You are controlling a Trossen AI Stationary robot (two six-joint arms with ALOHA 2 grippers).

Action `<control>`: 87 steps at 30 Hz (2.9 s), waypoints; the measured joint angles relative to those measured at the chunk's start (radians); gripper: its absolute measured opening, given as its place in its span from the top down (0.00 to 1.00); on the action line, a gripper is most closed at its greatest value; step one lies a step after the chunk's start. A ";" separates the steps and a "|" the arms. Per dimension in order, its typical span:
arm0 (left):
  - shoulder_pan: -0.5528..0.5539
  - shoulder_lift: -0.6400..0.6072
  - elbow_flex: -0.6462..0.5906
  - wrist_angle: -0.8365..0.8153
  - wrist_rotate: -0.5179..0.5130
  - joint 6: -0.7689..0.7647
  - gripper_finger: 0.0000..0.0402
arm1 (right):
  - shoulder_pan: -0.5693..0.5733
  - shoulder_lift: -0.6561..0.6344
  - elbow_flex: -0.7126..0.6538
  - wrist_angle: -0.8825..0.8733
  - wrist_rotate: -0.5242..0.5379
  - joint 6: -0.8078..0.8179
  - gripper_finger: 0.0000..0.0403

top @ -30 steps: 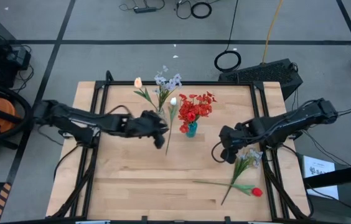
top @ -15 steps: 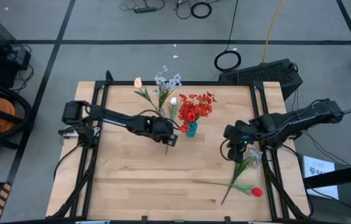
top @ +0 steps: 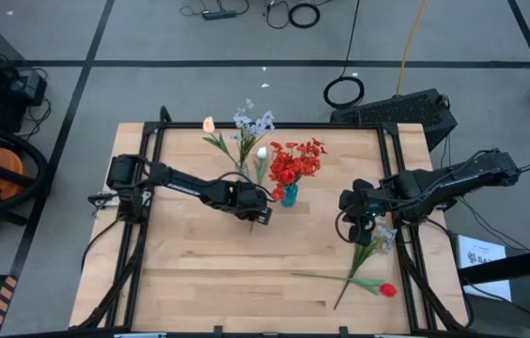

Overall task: Sort flowers into vase by color
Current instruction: Put the white tulip into the transparent vase

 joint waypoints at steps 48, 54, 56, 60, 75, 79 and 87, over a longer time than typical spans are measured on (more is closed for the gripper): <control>-0.245 -0.220 -0.011 -0.392 0.051 -0.281 0.66 | 0.000 0.000 0.000 0.060 0.019 -0.094 1.00; -0.143 -0.221 -0.010 -0.343 0.025 -0.155 0.66 | 0.000 0.000 0.000 0.059 0.018 -0.097 1.00; -0.121 -0.221 -0.010 -0.342 0.022 -0.128 0.66 | 0.000 0.000 0.000 0.059 0.018 -0.097 1.00; -0.095 -0.221 -0.010 -0.344 0.017 -0.083 0.66 | 0.001 0.000 0.000 0.059 0.017 -0.097 1.00; -0.100 -0.071 -0.006 -0.266 0.066 -0.057 0.71 | 0.001 0.001 0.000 0.064 0.017 -0.094 1.00; -0.099 -0.086 -0.006 -0.311 0.089 -0.059 0.89 | 0.000 0.001 0.000 0.069 0.018 -0.097 1.00; -0.130 -0.187 -0.015 -0.361 0.148 -0.028 0.98 | 0.000 0.001 0.000 0.021 0.151 -0.101 1.00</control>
